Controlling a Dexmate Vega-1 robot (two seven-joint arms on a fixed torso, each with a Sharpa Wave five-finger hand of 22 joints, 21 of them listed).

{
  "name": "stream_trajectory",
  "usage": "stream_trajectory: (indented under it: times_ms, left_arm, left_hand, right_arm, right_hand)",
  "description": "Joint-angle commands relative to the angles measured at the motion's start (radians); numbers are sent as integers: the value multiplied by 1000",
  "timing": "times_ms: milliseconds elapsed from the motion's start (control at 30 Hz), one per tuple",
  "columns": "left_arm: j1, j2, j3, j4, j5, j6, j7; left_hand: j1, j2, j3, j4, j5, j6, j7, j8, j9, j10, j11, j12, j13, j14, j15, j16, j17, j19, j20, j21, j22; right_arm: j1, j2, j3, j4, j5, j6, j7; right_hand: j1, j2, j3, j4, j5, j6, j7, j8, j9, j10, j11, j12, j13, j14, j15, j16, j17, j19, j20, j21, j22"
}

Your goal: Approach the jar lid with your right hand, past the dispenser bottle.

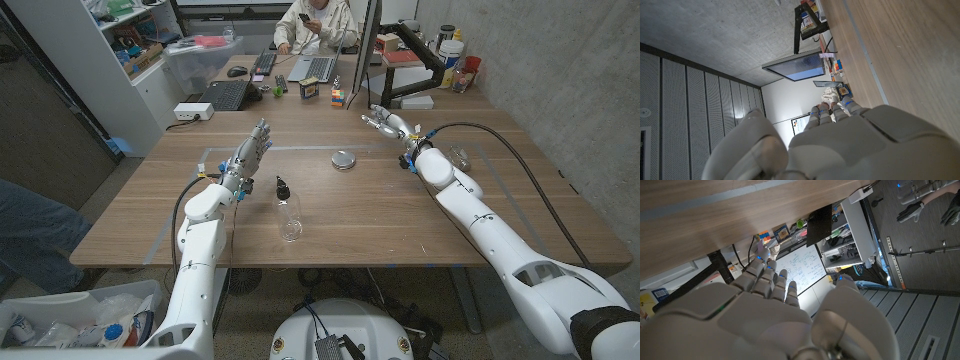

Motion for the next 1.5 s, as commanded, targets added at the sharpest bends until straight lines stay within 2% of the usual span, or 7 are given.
stream_trajectory:
  times_ms: [33,467,700,833,1200,1500]
  left_arm:
    - [5,3,3,-14,1,2,-8]
    - [12,7,12,-27,10,-3,-8]
    - [15,7,15,-35,13,-3,-5]
    - [17,6,17,-39,12,-2,-4]
    - [20,2,23,-43,12,1,-2]
    - [21,-1,23,-41,10,-1,-1]
  left_hand:
    - [4,9,-2,1,7,2,-1,5,3,-13,0,6,3,-9,-3,5,2,-56,-22,-3,3]
    - [5,11,-5,1,7,2,-3,5,3,-13,-2,6,3,-9,-3,5,2,-56,-19,-8,3]
    - [5,12,-6,1,6,3,-4,5,3,-13,-3,7,3,-9,-3,5,2,-56,-18,-11,3]
    - [5,12,-7,1,6,3,-4,5,3,-12,-4,7,3,-9,-3,5,2,-56,-18,-12,3]
    - [5,13,-9,0,6,4,-3,5,3,-13,-5,7,3,-10,-3,4,2,-55,-18,-16,3]
    - [5,14,-10,0,6,5,-2,6,3,-12,-5,7,3,-10,-3,5,2,-54,-17,-19,3]
  right_arm:
    - [7,-14,-34,-39,-81,-65,-8]
    - [13,-32,-70,-82,-153,-137,7]
    - [18,-48,-96,-114,-204,-196,32]
    - [18,-51,-101,-116,-212,-201,32]
    - [17,-58,-119,-138,-253,-240,31]
    - [27,-65,-142,-151,-292,-272,47]
  right_hand:
    - [-6,-6,-4,-2,8,1,-12,10,3,1,-3,-2,4,6,-91,1,3,7,-79,-3,2]
    - [-8,-11,-9,-3,19,6,-23,15,4,2,-10,-1,4,2,-91,-3,3,9,-79,-12,2]
    - [-11,-15,-13,-3,32,21,-32,23,4,8,-28,2,4,-11,-83,-9,4,0,-67,-26,2]
    - [-13,-17,-16,-3,44,31,-40,28,4,16,-47,5,5,-11,-54,-10,4,2,-54,-34,3]
    - [-12,-27,-23,-8,64,45,-60,33,4,25,-76,7,5,-14,-21,-11,3,2,-28,-50,3]
    - [-11,-28,-25,-9,70,48,-65,34,4,25,-78,6,6,-13,-17,-11,3,1,-24,-56,3]
